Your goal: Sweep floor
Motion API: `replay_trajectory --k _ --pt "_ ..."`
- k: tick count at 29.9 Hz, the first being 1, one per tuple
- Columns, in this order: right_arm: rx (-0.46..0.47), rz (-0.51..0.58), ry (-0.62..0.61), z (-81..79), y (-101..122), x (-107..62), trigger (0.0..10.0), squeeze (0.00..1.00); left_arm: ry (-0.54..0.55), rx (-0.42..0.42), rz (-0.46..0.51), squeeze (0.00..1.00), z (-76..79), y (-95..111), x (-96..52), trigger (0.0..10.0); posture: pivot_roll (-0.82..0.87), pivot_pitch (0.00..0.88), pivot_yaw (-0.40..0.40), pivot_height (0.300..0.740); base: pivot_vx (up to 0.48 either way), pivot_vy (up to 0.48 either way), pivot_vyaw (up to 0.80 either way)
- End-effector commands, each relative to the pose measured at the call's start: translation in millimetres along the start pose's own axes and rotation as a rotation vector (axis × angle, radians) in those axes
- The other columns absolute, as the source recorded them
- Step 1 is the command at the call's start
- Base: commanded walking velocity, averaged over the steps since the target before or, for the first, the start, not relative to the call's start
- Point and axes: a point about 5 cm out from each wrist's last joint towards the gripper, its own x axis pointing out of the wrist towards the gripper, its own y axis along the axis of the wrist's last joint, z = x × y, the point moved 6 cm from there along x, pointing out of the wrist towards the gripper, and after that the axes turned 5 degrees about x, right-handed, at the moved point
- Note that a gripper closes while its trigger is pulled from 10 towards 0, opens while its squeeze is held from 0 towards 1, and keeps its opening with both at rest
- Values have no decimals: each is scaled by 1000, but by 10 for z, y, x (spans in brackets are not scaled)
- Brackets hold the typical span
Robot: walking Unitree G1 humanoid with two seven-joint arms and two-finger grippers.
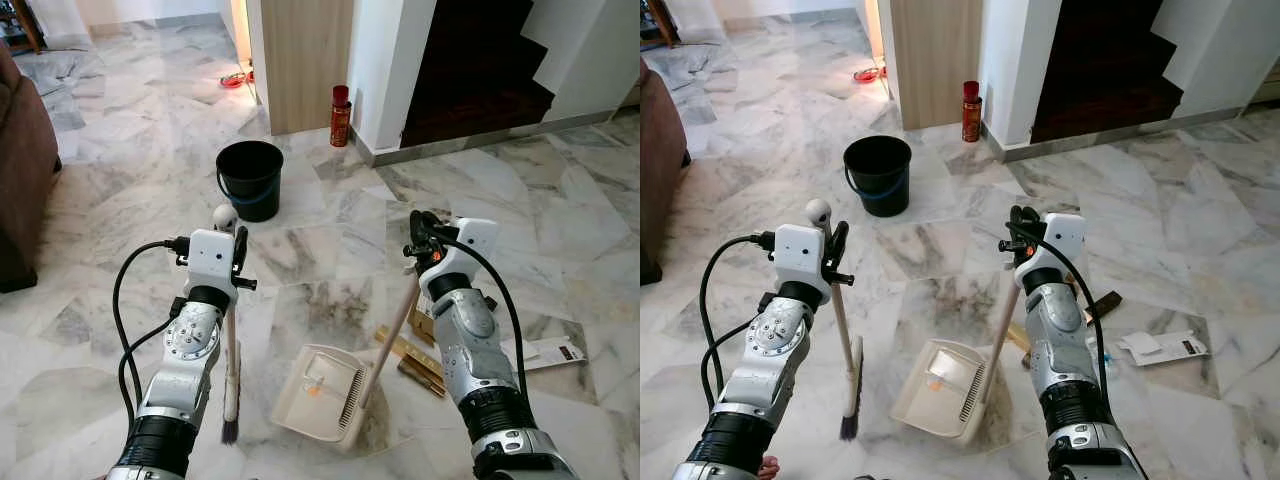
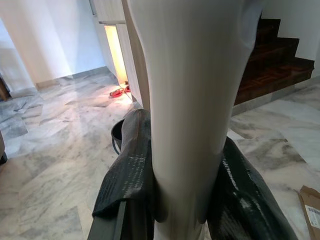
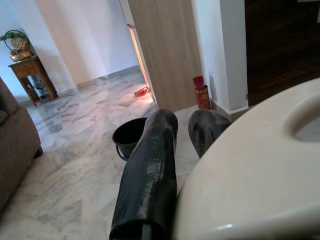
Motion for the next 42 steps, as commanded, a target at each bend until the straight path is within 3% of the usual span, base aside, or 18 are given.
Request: replay_trajectory --k 1,11,12,13,21,42 --pt "3 34 10 -30 111 40 10000 0 -2 7 22 0 -6 58 16 10000 24 65 -12 740 0 0 0" --pt "3 34 10 -30 111 40 10000 0 -2 7 22 0 -6 58 16 10000 24 65 -12 740 0 0 0" --pt "-4 34 15 -35 117 40 10000 0 -2 6 22 0 -6 58 17 10000 0 0 0 740 0 0 0" --pt "-7 47 31 -57 135 31 10000 0 6 10 30 0 -33 79 34 10000 24 75 -12 740 0 0 0" --pt "-9 69 57 -97 162 9 10000 0 24 23 43 0 -116 109 66 10000 23 71 -11 740 0 0 0" --pt "-6 65 75 -143 113 -28 10000 0 7 20 47 0 -72 93 67 10000 7 1 -6 740 0 0 0"
